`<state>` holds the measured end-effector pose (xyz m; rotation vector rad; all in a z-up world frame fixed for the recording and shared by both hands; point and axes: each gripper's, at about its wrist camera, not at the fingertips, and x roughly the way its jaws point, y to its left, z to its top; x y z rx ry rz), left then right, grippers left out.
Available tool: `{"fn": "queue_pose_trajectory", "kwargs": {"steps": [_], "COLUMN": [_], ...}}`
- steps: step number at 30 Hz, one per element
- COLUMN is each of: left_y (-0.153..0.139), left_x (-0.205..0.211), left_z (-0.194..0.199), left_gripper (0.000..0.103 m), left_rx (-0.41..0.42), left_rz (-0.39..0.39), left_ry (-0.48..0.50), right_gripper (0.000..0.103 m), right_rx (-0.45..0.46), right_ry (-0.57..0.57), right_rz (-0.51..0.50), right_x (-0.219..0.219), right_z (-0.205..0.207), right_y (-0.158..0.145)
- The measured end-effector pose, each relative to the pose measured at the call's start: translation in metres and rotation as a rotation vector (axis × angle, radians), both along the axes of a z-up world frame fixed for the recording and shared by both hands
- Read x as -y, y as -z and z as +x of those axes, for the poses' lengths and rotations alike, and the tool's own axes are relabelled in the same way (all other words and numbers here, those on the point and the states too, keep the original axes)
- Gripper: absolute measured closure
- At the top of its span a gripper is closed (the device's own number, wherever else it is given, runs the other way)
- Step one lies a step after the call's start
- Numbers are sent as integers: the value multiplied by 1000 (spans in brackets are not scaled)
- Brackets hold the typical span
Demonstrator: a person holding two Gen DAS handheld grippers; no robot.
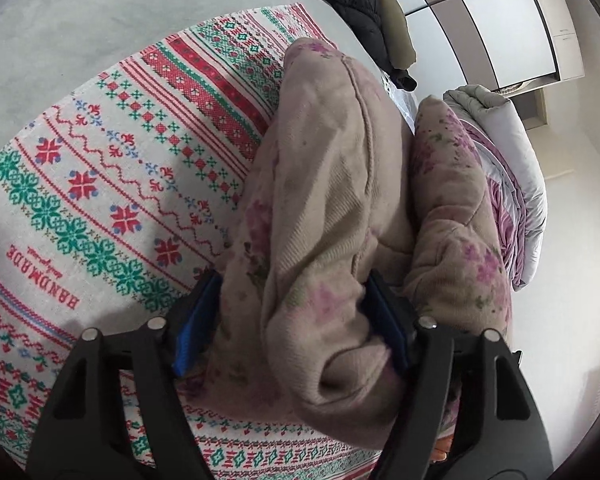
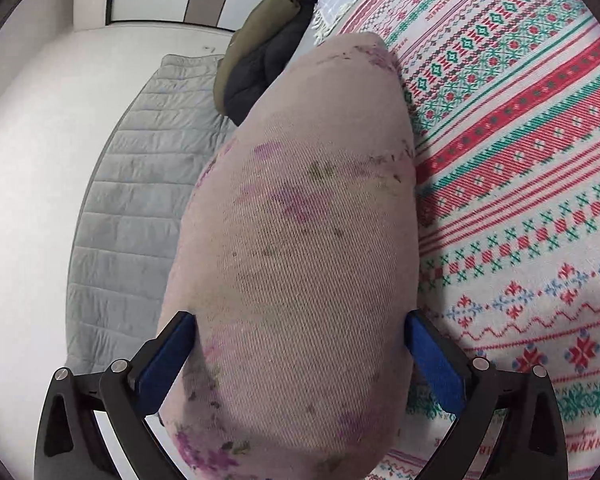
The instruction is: Fold large clothes
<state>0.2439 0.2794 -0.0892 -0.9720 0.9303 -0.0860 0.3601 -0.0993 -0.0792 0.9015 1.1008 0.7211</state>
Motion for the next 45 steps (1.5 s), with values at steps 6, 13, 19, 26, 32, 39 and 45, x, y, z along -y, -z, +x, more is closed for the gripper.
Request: {"fn": "queue_pose_trajectory", "kwargs": {"steps": [6, 13, 19, 26, 32, 39, 45], "left_y": [-2, 0, -15, -49, -94, -123, -26], "left_x": [8, 14, 9, -15, -70, -189, -309], "left_z": [7, 15, 15, 3, -19, -28, -2], "left_gripper": [37, 46, 75, 78, 78, 76, 54], "left_rx": [-4, 16, 62, 204, 333, 345, -96], "left_rz": [14, 18, 39, 47, 147, 293, 306], "left_ry": [-5, -22, -42, -72, -165, -239, -346], "right_gripper": [0, 0, 1, 4, 4, 4, 3], "right_rx": [-21, -13, 152, 322, 423, 473, 166], "right_ry": [-23, -7, -108, -129, -214, -297, -343], "right_rz": [8, 29, -118, -84, 11, 119, -58], "right_x": [-5, -13, -47, -79, -141, -270, -394], "right_z": [6, 23, 19, 6, 1, 18, 44], "right_y": [-2, 7, -28, -61, -84, -93, -2]}}
